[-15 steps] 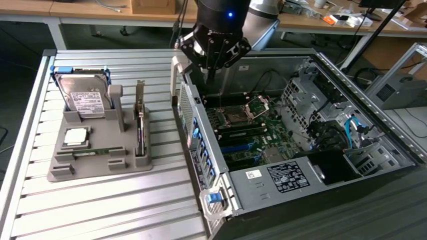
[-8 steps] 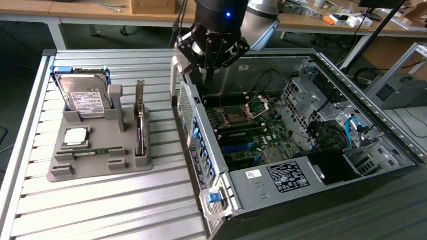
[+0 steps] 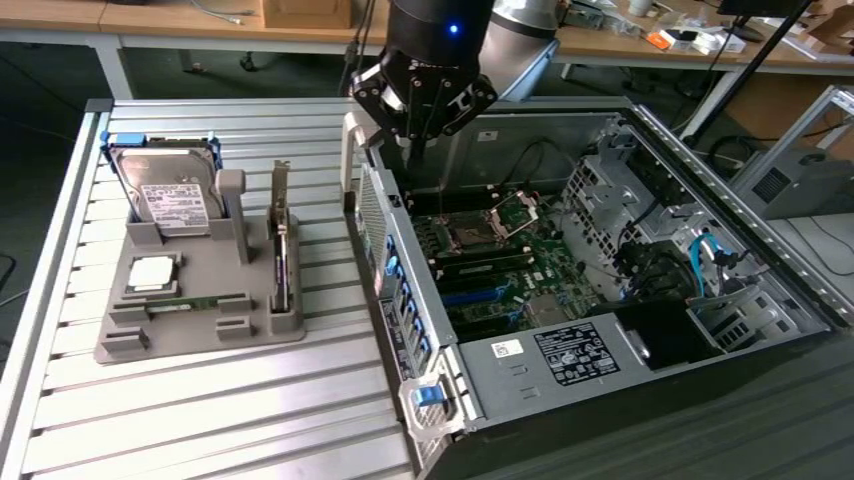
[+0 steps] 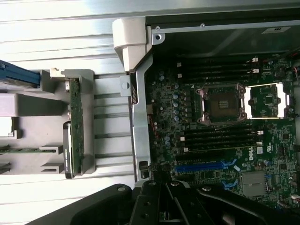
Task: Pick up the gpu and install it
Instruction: 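Reach for the gpu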
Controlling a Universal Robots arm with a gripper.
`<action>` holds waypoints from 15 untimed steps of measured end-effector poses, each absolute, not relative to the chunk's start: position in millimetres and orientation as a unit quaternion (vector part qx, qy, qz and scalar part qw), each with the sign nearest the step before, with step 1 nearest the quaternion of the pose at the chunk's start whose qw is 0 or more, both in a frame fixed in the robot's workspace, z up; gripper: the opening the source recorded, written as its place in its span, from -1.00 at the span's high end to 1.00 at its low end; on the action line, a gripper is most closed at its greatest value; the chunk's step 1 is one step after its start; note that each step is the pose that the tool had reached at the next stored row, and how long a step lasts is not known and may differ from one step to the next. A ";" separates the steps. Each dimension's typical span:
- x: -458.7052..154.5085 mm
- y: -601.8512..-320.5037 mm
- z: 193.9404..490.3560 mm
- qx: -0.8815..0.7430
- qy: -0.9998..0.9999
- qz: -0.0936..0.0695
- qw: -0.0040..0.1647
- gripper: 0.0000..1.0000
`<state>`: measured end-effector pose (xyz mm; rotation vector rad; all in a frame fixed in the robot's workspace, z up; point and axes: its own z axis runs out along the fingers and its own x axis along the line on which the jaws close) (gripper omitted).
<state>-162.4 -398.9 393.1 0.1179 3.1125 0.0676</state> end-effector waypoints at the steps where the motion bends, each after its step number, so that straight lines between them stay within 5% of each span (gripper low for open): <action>1: -162.9 -398.9 393.0 0.038 0.999 0.022 0.013 0.80; 15: -166.2 -398.9 393.0 0.038 0.999 0.022 0.013 0.80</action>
